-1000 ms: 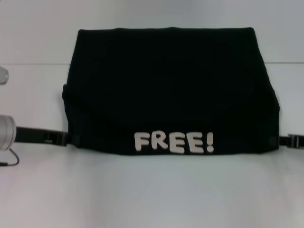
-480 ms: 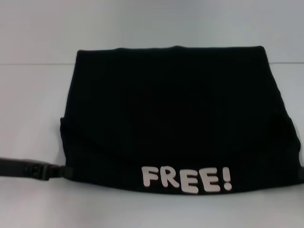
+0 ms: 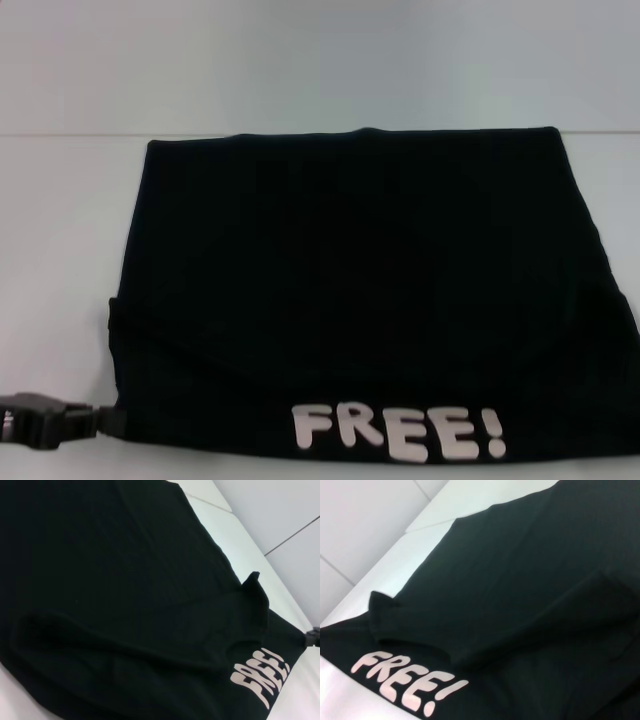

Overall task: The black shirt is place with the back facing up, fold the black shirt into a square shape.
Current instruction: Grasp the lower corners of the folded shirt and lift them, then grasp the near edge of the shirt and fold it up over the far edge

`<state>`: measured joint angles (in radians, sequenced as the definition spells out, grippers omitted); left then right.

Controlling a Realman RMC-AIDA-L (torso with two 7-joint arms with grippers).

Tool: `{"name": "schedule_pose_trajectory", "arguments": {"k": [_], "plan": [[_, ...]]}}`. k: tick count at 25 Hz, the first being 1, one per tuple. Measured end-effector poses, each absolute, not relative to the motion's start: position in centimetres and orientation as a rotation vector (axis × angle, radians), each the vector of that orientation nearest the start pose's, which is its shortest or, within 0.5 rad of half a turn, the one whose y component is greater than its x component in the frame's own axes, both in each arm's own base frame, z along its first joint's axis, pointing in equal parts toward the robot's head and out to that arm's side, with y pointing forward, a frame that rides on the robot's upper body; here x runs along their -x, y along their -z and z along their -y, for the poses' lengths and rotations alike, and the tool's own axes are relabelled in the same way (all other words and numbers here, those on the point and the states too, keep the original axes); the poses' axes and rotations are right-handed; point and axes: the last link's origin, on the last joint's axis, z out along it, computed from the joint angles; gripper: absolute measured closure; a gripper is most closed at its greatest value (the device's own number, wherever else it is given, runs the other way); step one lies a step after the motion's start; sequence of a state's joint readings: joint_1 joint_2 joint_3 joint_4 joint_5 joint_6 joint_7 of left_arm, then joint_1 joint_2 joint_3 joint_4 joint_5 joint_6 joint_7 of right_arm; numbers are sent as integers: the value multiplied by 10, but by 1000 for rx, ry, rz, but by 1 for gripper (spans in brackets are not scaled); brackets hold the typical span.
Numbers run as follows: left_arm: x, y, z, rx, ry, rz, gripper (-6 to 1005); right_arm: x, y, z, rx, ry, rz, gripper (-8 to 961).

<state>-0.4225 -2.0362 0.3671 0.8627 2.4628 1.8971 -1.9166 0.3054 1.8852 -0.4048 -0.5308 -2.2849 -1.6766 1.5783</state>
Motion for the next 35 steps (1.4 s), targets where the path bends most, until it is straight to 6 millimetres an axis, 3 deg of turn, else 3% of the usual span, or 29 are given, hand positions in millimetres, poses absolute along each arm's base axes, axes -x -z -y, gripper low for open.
{"name": "schedule_pose_trajectory", "arguments": {"k": [12,18,23,27,29,30,31,35], "plan": [[336,-61,-222,2595,486,1645,997,-392,-75,-189,2511,-583,-1368,912],[334,-57,-219,2613,503,1659,997,-391,-85,-186,2486,-624,-1349,912],[316,-67,-255,2658,513,1553,997,-382,-93,-206,2488,-665,-1264,911],[300,-76,-296,2654,471,1462,997,-373,-101,-229,2474,-704,-1194,911],[294,-79,-316,2639,450,1416,997,-367,-107,-245,2443,-733,-1147,911],[294,-79,-316,2639,450,1416,997,-366,-108,-251,2434,-741,-1135,911],[288,-81,-339,2601,412,1371,997,-363,-109,-259,2416,-748,-1121,911],[284,-81,-363,2546,356,1328,997,-356,-104,-294,2345,-738,-1121,911]]}}
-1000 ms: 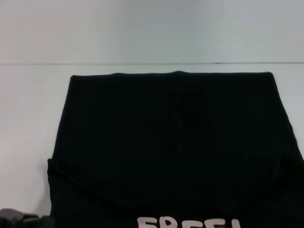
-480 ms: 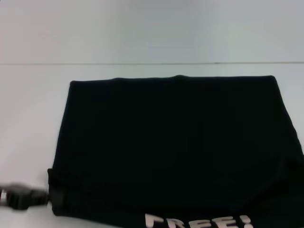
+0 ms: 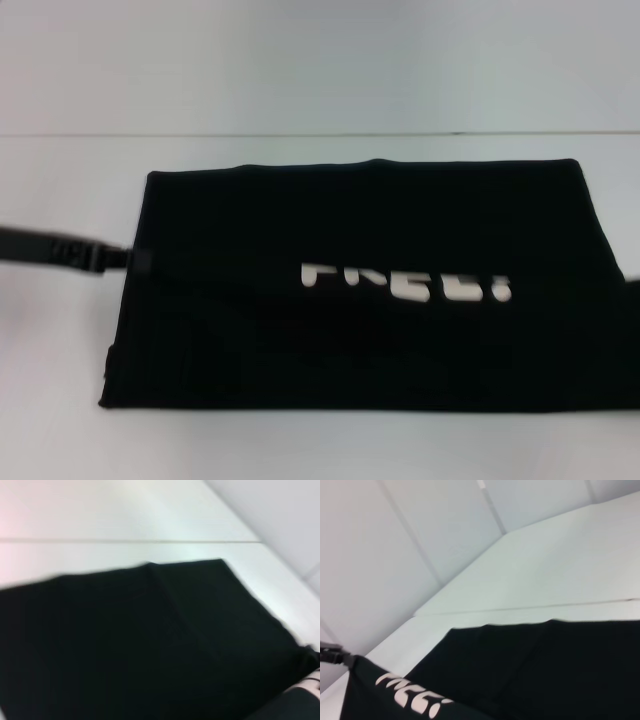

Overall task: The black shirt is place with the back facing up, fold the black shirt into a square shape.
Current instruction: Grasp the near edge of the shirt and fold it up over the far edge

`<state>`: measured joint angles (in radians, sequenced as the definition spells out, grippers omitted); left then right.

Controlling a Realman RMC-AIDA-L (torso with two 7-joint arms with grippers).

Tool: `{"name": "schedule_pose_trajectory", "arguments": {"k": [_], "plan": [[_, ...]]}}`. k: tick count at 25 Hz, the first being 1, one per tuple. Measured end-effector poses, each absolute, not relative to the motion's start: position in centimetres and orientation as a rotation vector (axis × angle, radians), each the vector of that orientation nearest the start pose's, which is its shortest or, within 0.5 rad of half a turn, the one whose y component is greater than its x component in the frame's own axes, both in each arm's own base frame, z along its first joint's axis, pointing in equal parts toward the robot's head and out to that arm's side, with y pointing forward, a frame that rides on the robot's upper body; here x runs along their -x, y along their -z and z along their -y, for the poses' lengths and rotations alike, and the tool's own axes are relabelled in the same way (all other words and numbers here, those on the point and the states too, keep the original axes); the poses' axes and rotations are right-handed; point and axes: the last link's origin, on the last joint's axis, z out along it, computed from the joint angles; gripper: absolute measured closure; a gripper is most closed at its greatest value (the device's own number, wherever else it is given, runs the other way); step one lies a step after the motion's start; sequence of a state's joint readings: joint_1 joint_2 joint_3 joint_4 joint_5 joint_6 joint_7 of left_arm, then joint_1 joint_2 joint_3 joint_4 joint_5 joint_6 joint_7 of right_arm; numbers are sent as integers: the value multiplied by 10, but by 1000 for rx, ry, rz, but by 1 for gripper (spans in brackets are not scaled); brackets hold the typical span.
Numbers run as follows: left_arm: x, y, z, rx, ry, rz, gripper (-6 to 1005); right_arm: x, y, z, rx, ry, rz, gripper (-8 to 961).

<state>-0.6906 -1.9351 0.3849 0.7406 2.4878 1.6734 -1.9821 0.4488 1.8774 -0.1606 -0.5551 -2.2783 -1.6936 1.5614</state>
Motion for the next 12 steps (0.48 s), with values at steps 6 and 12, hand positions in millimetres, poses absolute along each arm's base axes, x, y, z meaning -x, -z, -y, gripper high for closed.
{"name": "schedule_pose_trajectory", "arguments": {"k": [6,12], "plan": [[278,-69,-407,2401,235,1227,998,-344,-83,-338,2269,-718,-1155,911],[277,-55,-433,2289,141,1132,998,-330,-61,-383,2177,-640,-1170,912]]}}
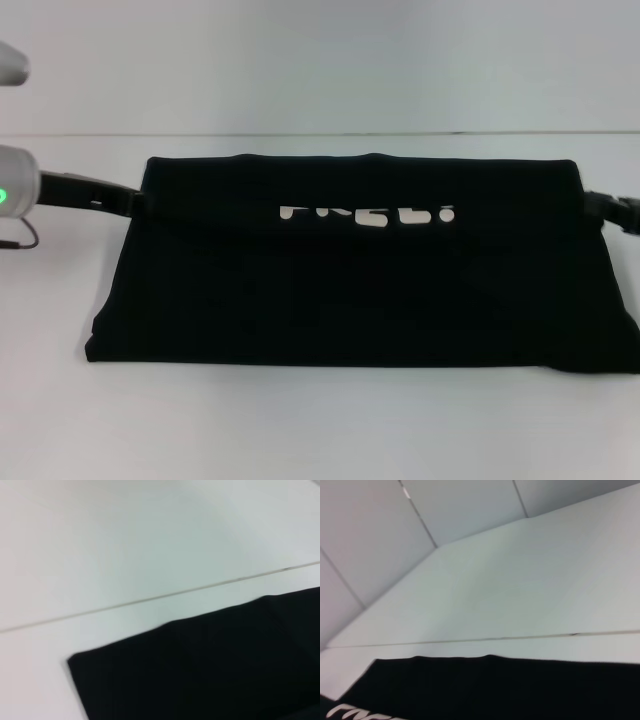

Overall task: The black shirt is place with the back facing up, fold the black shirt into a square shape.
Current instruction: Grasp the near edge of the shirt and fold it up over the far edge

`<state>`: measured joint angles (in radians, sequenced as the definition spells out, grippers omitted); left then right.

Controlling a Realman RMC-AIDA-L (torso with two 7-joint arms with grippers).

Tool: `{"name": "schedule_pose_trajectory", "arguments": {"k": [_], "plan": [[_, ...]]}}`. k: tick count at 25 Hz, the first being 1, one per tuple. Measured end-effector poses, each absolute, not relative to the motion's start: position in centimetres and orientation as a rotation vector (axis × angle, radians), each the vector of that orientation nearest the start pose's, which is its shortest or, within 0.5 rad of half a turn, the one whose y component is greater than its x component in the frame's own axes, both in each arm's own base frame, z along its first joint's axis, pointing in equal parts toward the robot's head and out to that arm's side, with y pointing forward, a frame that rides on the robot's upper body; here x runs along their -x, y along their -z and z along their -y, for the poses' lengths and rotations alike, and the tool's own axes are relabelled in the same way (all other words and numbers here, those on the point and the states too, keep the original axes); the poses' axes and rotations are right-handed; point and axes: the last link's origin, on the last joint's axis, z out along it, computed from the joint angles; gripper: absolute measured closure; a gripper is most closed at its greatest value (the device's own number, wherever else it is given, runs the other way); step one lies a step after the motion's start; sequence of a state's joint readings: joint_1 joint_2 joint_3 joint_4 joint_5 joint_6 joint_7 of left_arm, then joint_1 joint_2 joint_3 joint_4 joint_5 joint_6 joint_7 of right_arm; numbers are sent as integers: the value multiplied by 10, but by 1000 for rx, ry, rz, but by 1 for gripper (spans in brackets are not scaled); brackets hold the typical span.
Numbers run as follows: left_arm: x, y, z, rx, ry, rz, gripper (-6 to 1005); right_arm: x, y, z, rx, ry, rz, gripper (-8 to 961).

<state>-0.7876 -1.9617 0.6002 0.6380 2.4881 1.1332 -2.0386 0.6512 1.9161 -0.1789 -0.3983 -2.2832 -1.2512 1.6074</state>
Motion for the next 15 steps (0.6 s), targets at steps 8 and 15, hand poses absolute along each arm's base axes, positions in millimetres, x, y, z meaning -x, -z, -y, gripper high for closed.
{"name": "schedule_pose_trajectory", "arguments": {"k": [8,15], "plan": [[269,-48,-452,2235,86,1026,998,-309,-51,-430,2091,-500,-1138,912],[258,-51,-466,2191,87,956,998,-295,-43,-451,2050,-440,-1091,912]]}}
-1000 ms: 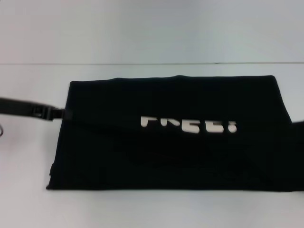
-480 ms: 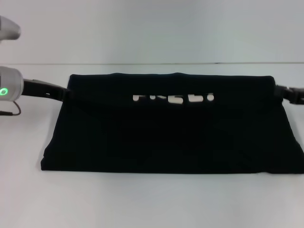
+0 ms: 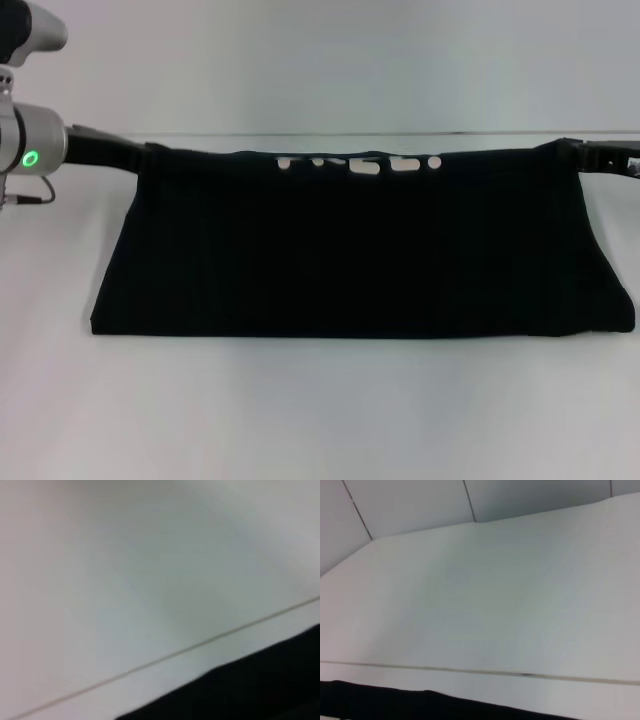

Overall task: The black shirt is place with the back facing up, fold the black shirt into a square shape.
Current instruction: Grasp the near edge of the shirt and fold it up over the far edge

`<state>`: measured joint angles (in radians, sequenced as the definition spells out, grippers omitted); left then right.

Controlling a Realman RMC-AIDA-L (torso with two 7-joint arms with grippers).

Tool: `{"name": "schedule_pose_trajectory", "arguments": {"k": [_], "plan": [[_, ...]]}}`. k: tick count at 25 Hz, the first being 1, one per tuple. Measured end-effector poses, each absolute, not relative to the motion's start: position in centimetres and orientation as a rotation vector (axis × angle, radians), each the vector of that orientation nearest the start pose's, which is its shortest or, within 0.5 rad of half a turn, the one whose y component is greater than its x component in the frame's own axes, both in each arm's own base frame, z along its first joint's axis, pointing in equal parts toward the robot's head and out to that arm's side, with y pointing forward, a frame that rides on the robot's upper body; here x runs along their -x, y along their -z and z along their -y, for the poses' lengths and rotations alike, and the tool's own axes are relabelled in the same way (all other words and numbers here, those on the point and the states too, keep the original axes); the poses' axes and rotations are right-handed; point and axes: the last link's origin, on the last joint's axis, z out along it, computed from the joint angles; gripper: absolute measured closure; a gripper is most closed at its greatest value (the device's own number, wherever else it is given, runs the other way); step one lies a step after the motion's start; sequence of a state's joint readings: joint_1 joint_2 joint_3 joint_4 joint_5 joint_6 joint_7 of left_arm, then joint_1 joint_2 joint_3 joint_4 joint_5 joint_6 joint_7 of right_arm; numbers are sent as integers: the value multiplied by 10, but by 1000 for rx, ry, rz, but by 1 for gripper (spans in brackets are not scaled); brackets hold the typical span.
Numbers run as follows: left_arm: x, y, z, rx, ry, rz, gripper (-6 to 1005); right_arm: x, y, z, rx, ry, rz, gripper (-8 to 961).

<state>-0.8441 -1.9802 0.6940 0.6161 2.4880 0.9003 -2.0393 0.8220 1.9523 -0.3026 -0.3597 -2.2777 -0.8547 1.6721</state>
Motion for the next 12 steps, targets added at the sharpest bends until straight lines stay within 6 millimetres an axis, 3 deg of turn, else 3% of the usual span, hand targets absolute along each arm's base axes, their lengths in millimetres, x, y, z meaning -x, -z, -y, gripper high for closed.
{"name": "schedule_pose_trajectory", "arguments": {"k": [12], "plan": [[243,-56,-482,2146,103,883,998,-286,-42,-463,2000,-429,-1062,911]]}}
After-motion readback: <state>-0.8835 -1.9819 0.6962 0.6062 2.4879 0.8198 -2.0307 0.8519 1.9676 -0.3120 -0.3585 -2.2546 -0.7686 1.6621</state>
